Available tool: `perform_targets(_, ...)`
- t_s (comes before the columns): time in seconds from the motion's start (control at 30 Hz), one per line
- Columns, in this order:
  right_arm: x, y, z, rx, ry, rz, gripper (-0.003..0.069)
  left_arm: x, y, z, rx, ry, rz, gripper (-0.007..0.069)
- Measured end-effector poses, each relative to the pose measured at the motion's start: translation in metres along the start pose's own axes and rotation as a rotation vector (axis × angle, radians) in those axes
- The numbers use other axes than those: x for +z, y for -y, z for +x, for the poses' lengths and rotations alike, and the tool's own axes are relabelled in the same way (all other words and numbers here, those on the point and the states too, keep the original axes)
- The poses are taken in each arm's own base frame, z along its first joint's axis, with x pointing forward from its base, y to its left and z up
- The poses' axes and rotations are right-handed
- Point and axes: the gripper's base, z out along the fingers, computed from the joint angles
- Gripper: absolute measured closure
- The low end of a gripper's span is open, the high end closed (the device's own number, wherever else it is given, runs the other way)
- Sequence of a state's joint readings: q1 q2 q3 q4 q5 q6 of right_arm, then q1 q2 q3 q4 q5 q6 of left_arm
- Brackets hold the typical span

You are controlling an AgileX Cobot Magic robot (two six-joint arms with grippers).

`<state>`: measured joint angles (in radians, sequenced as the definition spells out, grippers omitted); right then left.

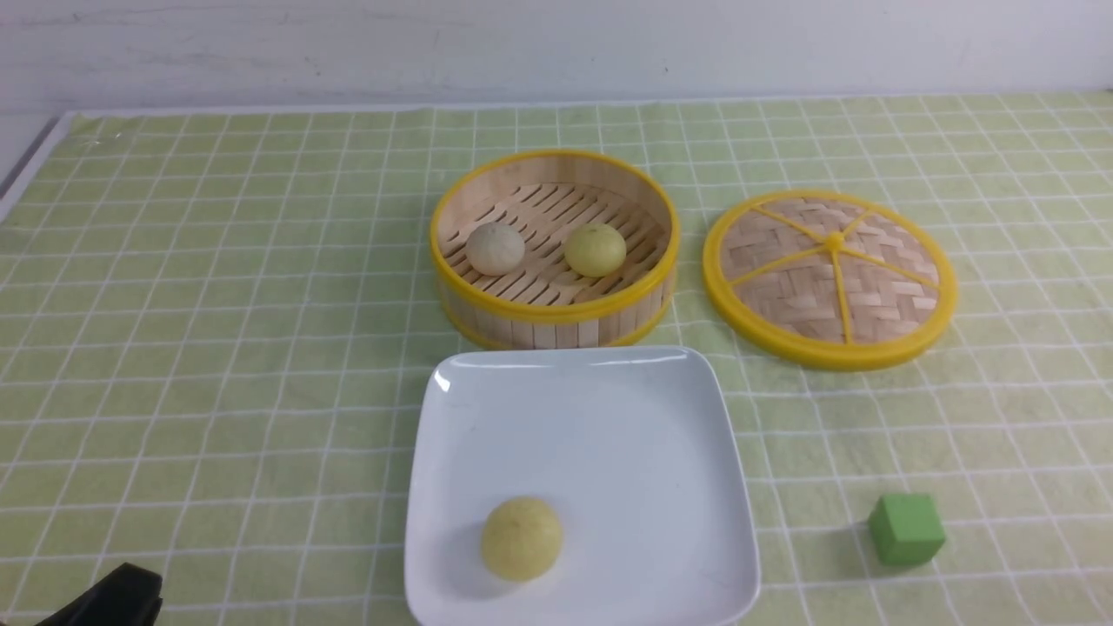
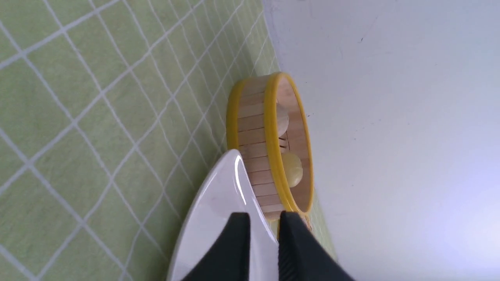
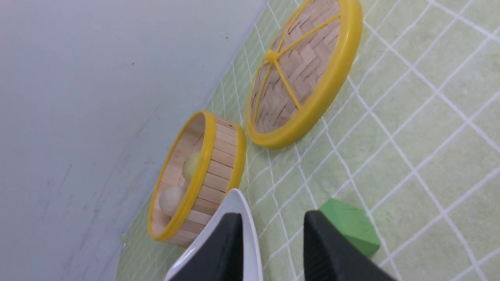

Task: Put the steamed buns into the plate on the green tablecloth.
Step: 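Reach toward a bun in the bamboo steamer with the right gripper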

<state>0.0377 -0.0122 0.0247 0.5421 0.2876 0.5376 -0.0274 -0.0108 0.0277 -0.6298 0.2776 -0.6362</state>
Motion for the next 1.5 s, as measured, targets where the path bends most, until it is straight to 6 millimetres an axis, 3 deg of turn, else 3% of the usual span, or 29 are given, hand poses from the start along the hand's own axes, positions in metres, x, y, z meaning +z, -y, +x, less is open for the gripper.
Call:
perform_targets(0.13,0.000,0.000,0.000,0.000,0.003,-0.002,0.0421,-0.003,0.008,0.000,0.088,-0.024,0.008,0.0605)
perform_targets(0.27,-0.009,-0.027,-0.015,-0.155,0.061,-0.064,0.0519,-0.021,0.061,-0.011,0.278,-0.013,0.119,0.0622)
perform_targets(0.3,-0.009,-0.029,-0.017,-0.174,0.063,-0.062,0.0536,-0.021,0.063,-0.011,0.283,-0.016,0.119,0.0622)
perform_targets(0.4,-0.011,-0.062,-0.038,-0.440,0.070,-0.008,0.0662,-0.011,0.083,-0.010,0.326,-0.201,-0.026,0.0622)
perform_targets(0.47,-0.003,-0.071,-0.046,-0.534,0.014,0.080,0.0667,0.004,0.080,-0.007,0.356,-0.362,-0.170,0.0622)
perform_targets(0.63,0.048,-0.073,-0.062,-0.577,-0.348,0.481,0.0656,0.049,0.071,-0.004,0.527,-0.811,-0.431,0.0622)
perform_targets(0.7,0.060,-0.073,-0.064,-0.567,-0.415,0.537,0.0655,0.060,0.072,-0.005,0.542,-0.875,-0.454,0.0622)
perform_targets(0.73,0.084,-0.075,-0.067,-0.553,-0.508,0.594,0.0653,0.076,0.076,-0.009,0.577,-0.937,-0.460,0.0622)
perform_targets(0.77,0.087,-0.075,-0.067,-0.558,-0.520,0.596,0.0653,0.080,0.074,-0.009,0.575,-0.949,-0.469,0.0622)
perform_targets(0.8,0.113,-0.074,-0.065,-0.555,-0.615,0.604,0.0648,0.095,0.077,-0.012,0.605,-0.983,-0.466,0.0622)
perform_targets(0.83,0.122,-0.075,-0.064,-0.568,-0.642,0.590,0.0645,0.102,0.076,-0.013,0.608,-1.002,-0.472,0.0620)
perform_targets(0.93,0.156,-0.078,-0.046,-0.591,-0.784,0.520,0.0626,0.118,0.075,-0.016,0.616,-1.034,-0.481,0.0608)
perform_targets(0.97,0.157,-0.080,-0.046,-0.603,-0.787,0.510,0.0624,0.119,0.075,-0.016,0.615,-1.036,-0.483,0.0608)
perform_targets(1.1,0.206,-0.103,-0.010,-0.712,-0.941,0.378,0.0554,0.132,0.072,-0.017,0.603,-1.057,-0.501,0.0569)
perform_targets(1.27,0.256,-0.130,0.018,-0.815,-0.951,0.281,0.0442,0.136,0.071,-0.018,0.603,-1.053,-0.505,0.0499)
perform_targets(1.3,0.256,-0.130,0.018,-0.815,-0.951,0.281,0.0442,0.136,0.071,-0.018,0.604,-1.051,-0.505,0.0496)
perform_targets(1.37,0.287,-0.137,0.040,-0.851,-0.950,0.238,0.0359,0.138,0.071,-0.018,0.595,-1.028,-0.499,0.0441)
perform_targets(1.5,0.320,-0.149,0.061,-0.887,-0.981,0.201,0.0265,0.140,0.072,-0.019,0.586,-1.012,-0.496,0.0365)
